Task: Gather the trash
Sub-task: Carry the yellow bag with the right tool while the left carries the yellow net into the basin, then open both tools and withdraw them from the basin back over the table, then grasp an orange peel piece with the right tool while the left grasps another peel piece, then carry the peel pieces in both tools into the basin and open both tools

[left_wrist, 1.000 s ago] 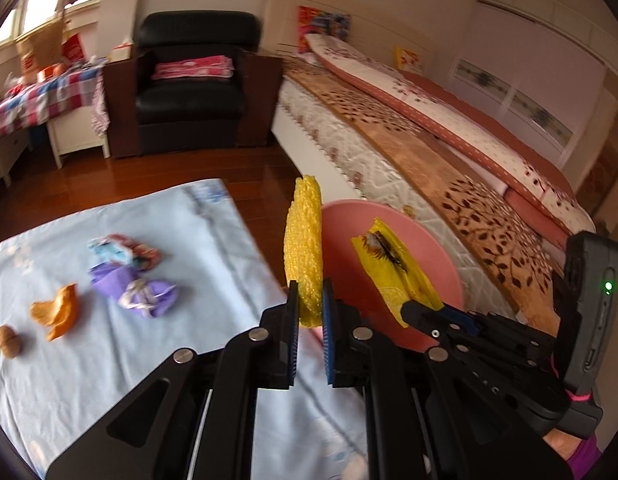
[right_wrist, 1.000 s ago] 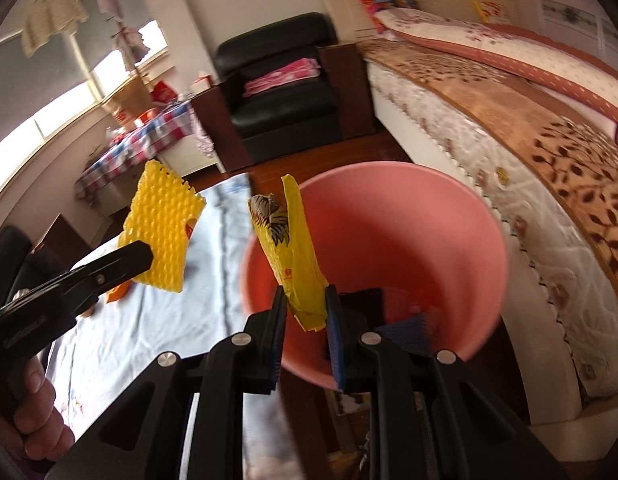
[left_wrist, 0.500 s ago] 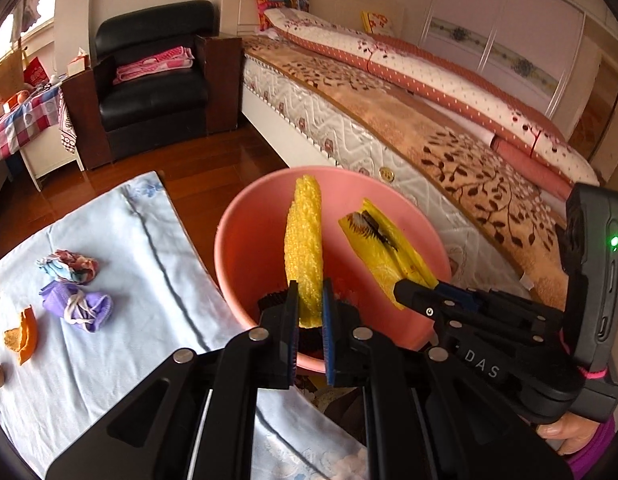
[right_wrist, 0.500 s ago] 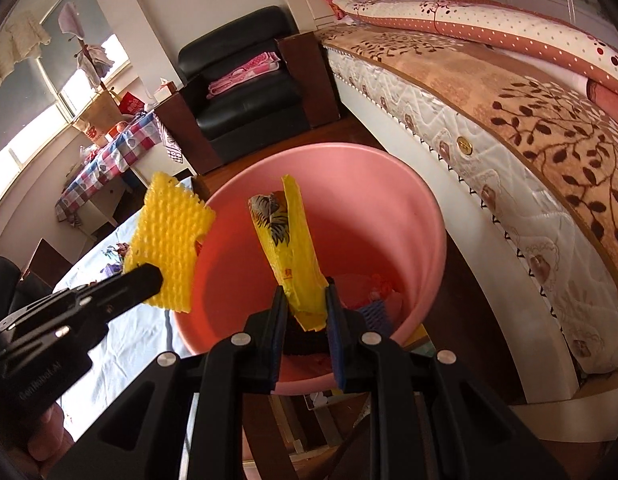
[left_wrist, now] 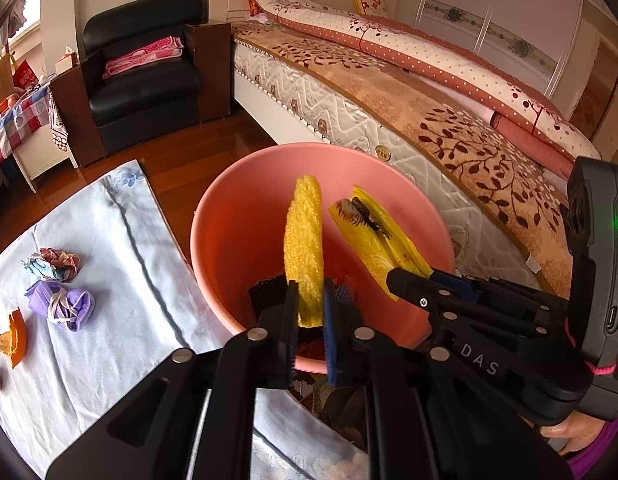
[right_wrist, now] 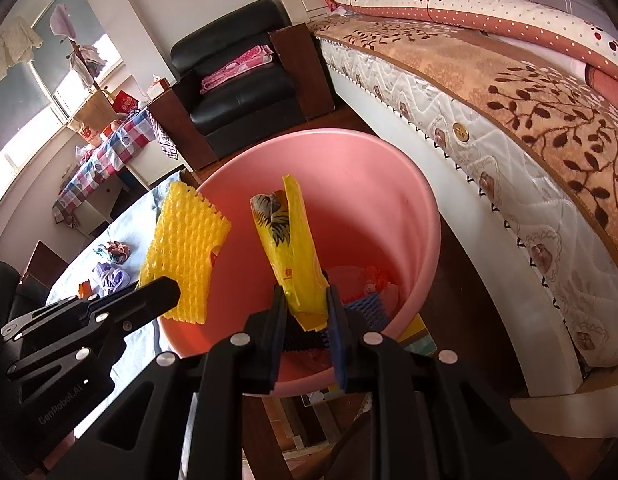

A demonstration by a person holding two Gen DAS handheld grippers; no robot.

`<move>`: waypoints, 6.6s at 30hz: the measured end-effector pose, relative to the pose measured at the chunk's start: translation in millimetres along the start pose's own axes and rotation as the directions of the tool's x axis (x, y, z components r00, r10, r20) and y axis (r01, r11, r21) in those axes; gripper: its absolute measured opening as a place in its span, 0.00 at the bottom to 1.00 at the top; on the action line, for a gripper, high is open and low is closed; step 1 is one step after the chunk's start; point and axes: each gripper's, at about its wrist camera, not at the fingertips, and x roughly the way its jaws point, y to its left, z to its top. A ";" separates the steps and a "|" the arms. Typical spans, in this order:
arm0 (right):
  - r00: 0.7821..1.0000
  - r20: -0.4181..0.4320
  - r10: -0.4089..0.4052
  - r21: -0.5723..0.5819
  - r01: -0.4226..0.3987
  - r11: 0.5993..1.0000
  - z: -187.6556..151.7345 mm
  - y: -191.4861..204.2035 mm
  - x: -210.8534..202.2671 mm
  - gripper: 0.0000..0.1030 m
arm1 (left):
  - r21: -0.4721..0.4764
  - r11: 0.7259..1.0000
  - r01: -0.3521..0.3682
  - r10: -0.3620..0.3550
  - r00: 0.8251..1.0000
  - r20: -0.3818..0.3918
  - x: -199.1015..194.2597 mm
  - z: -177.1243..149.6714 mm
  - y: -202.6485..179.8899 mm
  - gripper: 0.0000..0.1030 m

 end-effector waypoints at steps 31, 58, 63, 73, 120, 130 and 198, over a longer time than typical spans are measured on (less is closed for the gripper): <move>0.993 0.078 -0.088 -0.030 0.091 0.995 2.2 15.0 -16.4 0.43 | -0.051 0.998 0.030 -0.026 0.997 0.079 -30.3 -3.6 15.8 0.47; 0.994 0.106 -0.035 -0.123 0.048 0.991 -9.5 71.6 -34.7 0.44 | -0.135 0.986 -0.100 0.121 0.980 0.158 -80.9 -25.1 52.1 0.47; 0.995 0.101 -0.022 -0.149 0.037 0.988 -14.1 86.4 -33.2 0.44 | -0.165 0.979 -0.116 0.144 0.976 0.166 -90.5 -31.4 66.0 0.47; 0.996 0.087 0.006 -0.211 0.012 0.977 -27.5 129.4 -28.0 0.44 | -0.225 0.965 -0.139 0.179 0.969 0.169 -104.6 -48.1 99.6 0.47; 0.961 -0.163 0.224 -0.380 -0.271 0.884 -44.9 254.9 76.6 0.43 | -0.544 0.797 -0.264 0.307 0.952 -0.011 -95.7 -87.3 312.7 0.47; 0.948 -0.198 0.249 -0.428 -0.312 0.848 -60.6 277.5 73.8 0.43 | -0.588 0.780 -0.214 0.248 0.968 -0.024 -79.5 -86.0 324.5 0.03; 0.999 0.038 -0.019 -0.033 0.020 0.999 7.2 32.0 5.3 0.05 | -0.105 0.993 0.062 -0.054 0.995 0.079 -24.2 27.9 38.0 0.02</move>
